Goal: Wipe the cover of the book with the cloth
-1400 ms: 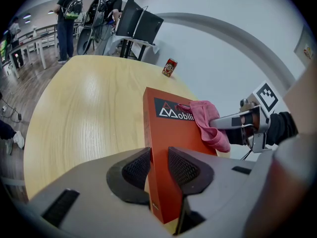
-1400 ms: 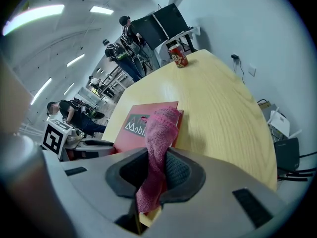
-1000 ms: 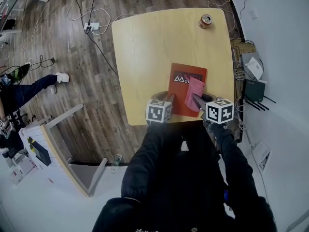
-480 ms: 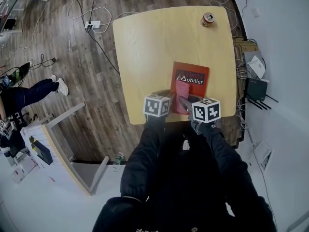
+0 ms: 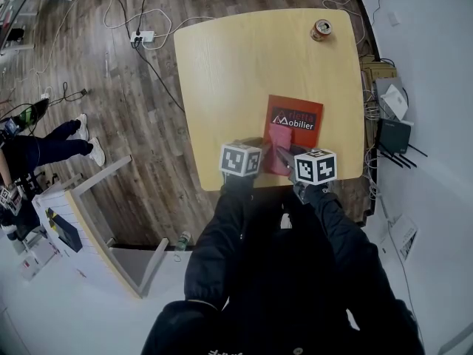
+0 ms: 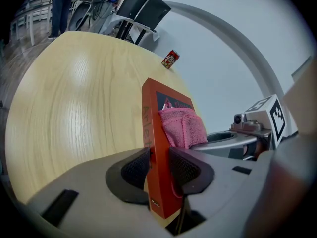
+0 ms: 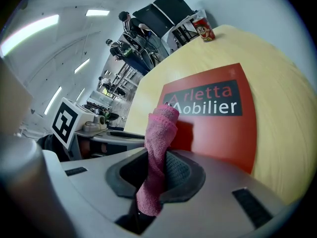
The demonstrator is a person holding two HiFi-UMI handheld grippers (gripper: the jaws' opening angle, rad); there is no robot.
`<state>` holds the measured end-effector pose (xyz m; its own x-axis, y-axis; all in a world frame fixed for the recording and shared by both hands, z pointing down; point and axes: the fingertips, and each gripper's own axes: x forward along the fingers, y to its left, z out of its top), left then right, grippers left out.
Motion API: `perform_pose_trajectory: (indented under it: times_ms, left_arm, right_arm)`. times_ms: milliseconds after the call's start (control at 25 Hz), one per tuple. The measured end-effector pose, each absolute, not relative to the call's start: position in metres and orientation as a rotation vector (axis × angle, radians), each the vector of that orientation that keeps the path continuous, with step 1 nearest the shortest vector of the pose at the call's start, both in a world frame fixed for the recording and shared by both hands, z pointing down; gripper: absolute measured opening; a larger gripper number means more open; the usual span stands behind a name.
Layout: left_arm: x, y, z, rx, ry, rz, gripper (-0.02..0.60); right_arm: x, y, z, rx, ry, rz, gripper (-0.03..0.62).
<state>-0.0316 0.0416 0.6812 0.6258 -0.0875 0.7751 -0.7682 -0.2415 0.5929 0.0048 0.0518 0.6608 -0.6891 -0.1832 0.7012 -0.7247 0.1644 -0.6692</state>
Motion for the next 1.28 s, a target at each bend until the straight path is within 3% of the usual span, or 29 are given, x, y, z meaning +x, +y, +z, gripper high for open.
perform_pose_trajectory:
  times_ms: [1280]
  left_arm:
    - [-0.033,0.042,0.681,1.699,-0.695,0.767,0.141]
  right_arm:
    - [0.096,0.063,0.660,0.963,-1.940,1.451,0.080]
